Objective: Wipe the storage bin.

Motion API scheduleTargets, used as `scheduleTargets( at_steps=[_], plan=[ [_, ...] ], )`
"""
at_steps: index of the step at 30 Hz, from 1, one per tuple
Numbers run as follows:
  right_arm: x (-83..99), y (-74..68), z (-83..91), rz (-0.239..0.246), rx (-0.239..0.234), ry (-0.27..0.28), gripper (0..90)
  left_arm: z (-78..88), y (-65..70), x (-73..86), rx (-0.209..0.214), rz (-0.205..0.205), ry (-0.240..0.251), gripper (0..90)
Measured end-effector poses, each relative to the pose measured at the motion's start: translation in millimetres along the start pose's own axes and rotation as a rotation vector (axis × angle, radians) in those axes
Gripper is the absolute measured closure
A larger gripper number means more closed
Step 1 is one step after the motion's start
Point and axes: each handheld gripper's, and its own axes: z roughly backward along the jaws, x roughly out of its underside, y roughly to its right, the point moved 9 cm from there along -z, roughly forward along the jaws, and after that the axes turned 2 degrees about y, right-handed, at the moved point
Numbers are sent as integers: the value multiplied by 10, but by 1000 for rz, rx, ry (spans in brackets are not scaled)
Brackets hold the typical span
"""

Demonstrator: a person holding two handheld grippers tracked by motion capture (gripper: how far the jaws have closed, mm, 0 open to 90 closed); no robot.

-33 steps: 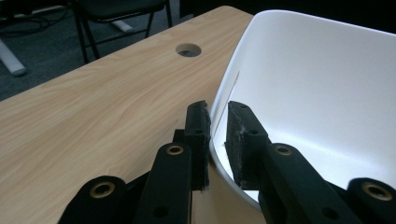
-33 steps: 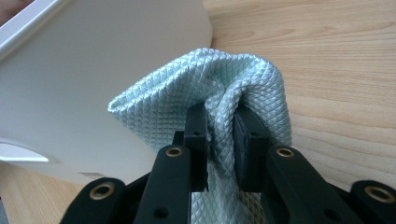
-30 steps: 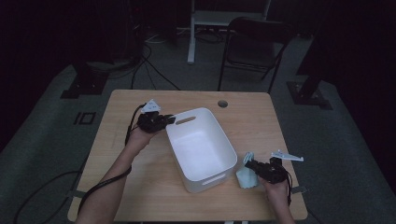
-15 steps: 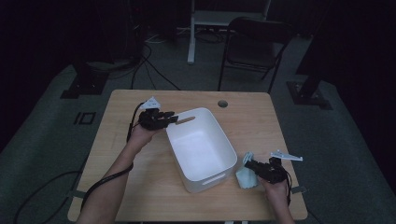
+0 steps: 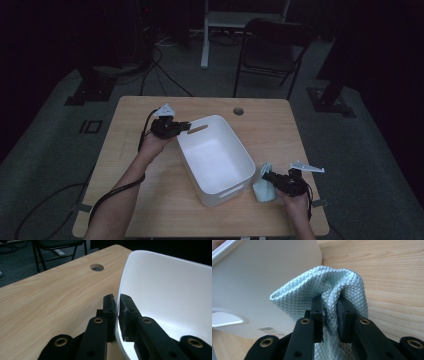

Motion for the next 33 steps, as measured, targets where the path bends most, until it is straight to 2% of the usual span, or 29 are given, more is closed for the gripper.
scheduleTargets(
  at_steps=[1,4,7,8,9,13,20,24,29,33],
  plan=[
    [1,-2,-5,-5,-1,-1,775,62,6,34,-29,0,4,874],
    [-1,-13,-11,3,-1,-2,776,146,-3,80,-70,15,14,874],
    [-5,-19,-13,1,-1,0,776,184,-1,104,-83,38,20,871],
    [-1,-28,-22,5,-1,-2,775,213,5,119,-97,37,19,870],
    [-1,-32,-25,6,-2,-4,775,252,10,141,-113,56,20,869],
    [-3,-46,-32,6,-3,-4,775,361,32,208,-129,89,31,860],
    [-2,-57,-40,5,-7,-5,775,593,117,349,-161,109,43,826],
    [-11,-81,-48,7,-12,-3,775,705,184,414,-197,82,28,821],
    [-8,-108,-67,14,-17,-8,775,821,256,483,-192,116,23,804],
    [-18,-124,-65,18,-17,-9,775,880,303,523,-187,128,32,789]
  ],
)
